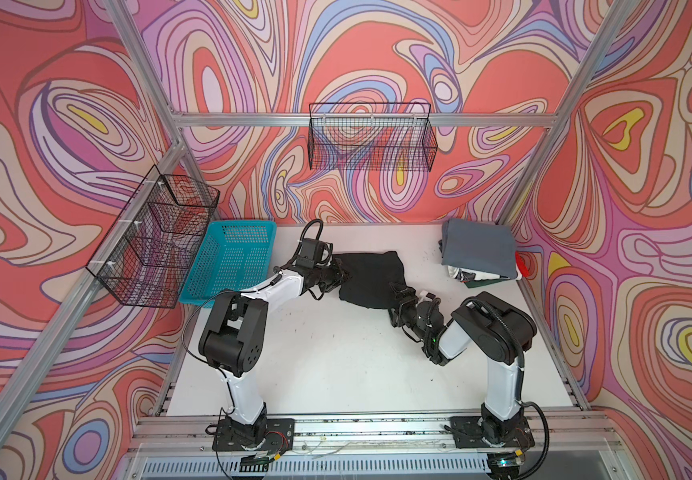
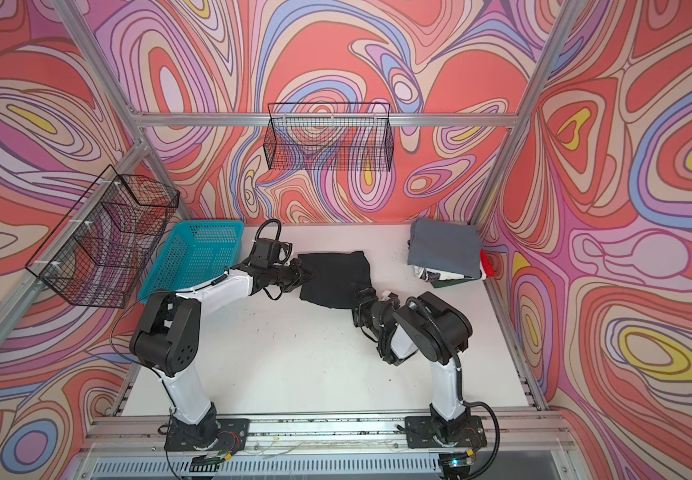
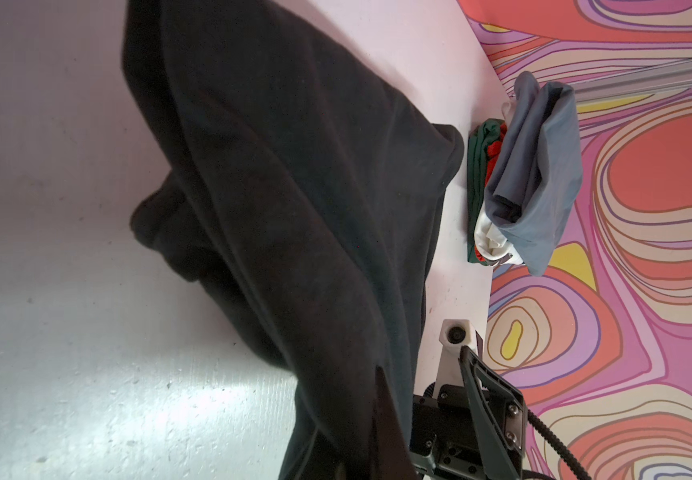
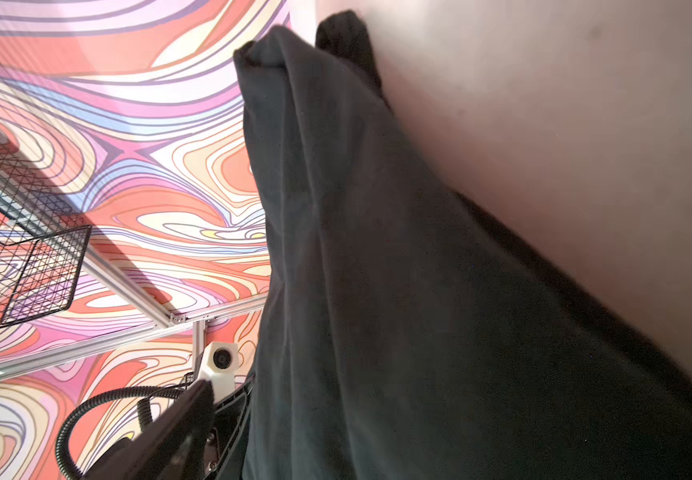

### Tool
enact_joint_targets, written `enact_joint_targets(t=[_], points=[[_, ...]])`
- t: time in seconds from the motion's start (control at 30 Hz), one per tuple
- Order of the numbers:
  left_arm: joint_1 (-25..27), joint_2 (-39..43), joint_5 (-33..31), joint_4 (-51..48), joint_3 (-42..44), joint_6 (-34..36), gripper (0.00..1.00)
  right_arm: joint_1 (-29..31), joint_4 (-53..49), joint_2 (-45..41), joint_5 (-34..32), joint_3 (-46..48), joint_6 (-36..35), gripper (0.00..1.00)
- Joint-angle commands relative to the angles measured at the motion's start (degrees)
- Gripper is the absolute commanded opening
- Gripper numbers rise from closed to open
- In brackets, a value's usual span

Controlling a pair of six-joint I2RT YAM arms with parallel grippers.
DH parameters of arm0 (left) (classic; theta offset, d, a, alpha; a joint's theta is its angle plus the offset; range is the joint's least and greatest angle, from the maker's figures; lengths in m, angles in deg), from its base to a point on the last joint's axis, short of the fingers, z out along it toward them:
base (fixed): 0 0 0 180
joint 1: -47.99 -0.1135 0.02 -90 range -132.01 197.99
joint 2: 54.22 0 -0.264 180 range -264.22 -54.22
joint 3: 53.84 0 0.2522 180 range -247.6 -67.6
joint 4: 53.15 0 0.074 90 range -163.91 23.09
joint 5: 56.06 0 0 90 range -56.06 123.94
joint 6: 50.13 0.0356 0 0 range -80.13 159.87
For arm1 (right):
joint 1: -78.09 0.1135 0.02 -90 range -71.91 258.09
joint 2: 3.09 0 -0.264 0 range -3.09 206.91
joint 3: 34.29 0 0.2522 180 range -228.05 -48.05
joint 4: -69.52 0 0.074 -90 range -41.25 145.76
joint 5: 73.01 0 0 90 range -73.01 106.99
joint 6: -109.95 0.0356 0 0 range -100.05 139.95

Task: Fold and stack the t-shirts
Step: 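Carry the black shirt with both grippers toward the grey shirt stack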

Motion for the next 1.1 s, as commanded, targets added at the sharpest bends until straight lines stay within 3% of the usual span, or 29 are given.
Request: enact_joint_targets(t=[0.0, 0.13, 0.3, 0.4, 0.53, 0.7, 0.83, 0.93, 1.07], points=[[-0.07, -0.63, 2.9, -1.84, -2.19, 1.35, 0.0, -0.67, -2.56, 5.12, 3.08, -0.61, 1.17, 0.9], [-0.23, -0.22, 2.6, -5.93, -2.86, 4.73, 0.0, -1.64, -3.54, 5.5, 3.78, -1.02, -0.49, 0.89], [-2.1, -0.64, 4.05, -7.98, -3.12, 6.33, 0.0, -3.5, -12.87, 1.5, 4.62, -2.09, -6.76, 0.87], [-2.63, -1.17, 3.44, -9.9, -4.11, 7.72, 0.0, -4.24, -20.18, -1.17, 3.94, -3.41, -10.8, 0.79], [-2.64, -2.17, 2.83, -10.6, -4.87, 8.64, 0.0, -5.19, -21.4, -0.88, 3.92, -5.06, -12.91, 0.62], [-2.59, -3.2, 2.66, -12.77, -5.41, 9.48, 0.0, -5.91, -24.64, 2.53, 6.85, -11.82, -15.51, 0.57], [-2.73, -3.55, 0.81, -14.19, -6.13, 10.47, 0.0, -6.64, -27.34, 3.43, 7.11, -15.48, -17.74, 0.35], [-2.71, -4.67, 0.38, -14.4, -7.56, 10.58, 0.0, -7.99, -33.05, 2.63, 7.36, -19.9, -22.15, 0.0], [-2.63, -5.61, 0.31, -11.89, -9.55, 9.04, 0.0, -10.1, -45.76, -0.34, 6.44, -28.5, -31.57, 0.0]])
